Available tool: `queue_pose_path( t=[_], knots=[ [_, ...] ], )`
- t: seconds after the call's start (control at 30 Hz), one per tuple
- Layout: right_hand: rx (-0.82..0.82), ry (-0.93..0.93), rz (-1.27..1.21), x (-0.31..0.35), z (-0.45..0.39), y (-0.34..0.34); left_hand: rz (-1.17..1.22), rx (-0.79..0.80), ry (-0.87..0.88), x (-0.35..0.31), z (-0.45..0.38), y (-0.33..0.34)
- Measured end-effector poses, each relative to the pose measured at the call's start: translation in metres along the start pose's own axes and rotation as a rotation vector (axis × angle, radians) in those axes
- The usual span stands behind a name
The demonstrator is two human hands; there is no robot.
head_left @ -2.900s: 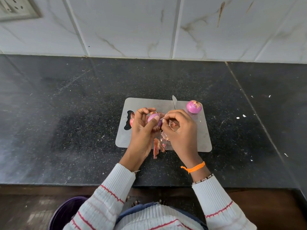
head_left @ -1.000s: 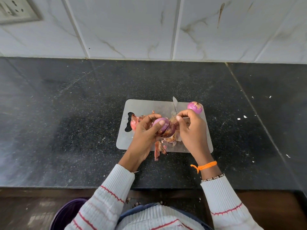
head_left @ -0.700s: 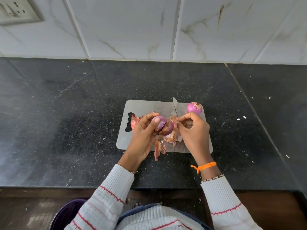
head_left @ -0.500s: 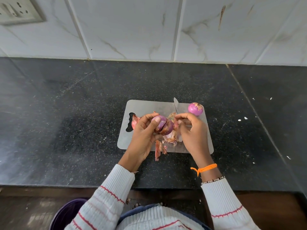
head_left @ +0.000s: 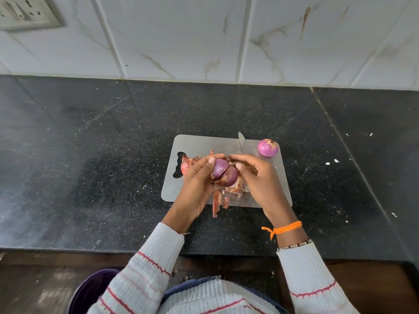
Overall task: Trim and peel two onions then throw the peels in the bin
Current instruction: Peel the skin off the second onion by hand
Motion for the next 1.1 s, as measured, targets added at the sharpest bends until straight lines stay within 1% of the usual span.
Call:
queue_pose_path(
  t=[0.2,0.33,0.5,0.57,0.67,0.8,1.1],
  knots=[
    [-0.108,0.023,0.011,-0.005,0.001,-0.006,-0.022,-0.004,-0.070,0.003,0.002,0.003],
    [-0.199,0.014,0.106,-0.009,0.003,-0.014,0.023,-0.028,-0.061,0.003,0.002,0.002],
    [-0.251,0.033,0.224,-0.017,0.004,-0.021,0.079,-0.050,-0.058,0.003,-0.001,-0.003],
    [-0.246,0.002,0.245,-0.013,0.003,-0.019,0.111,-0.045,-0.060,0.004,-0.002,-0.005],
    [-0.202,-0.007,0.198,-0.007,0.004,-0.011,0.128,-0.054,-0.057,0.007,-0.006,-0.006],
    [-0.220,-0.037,0.131,0.000,0.003,-0.002,0.166,-0.095,-0.045,0.010,-0.010,-0.008],
    [-0.237,-0.053,0.193,0.002,0.005,0.005,0.178,-0.100,-0.002,0.008,-0.008,-0.007]
  ],
)
Point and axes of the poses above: each hand's wrist, its own z-axis away from the middle knuckle, its own y-axis out of the palm, x = y × z, the point moved 6 cm from there along -z, towards the middle knuckle, and after that the axes turned 5 degrees about -y, right-handed, at the moved point
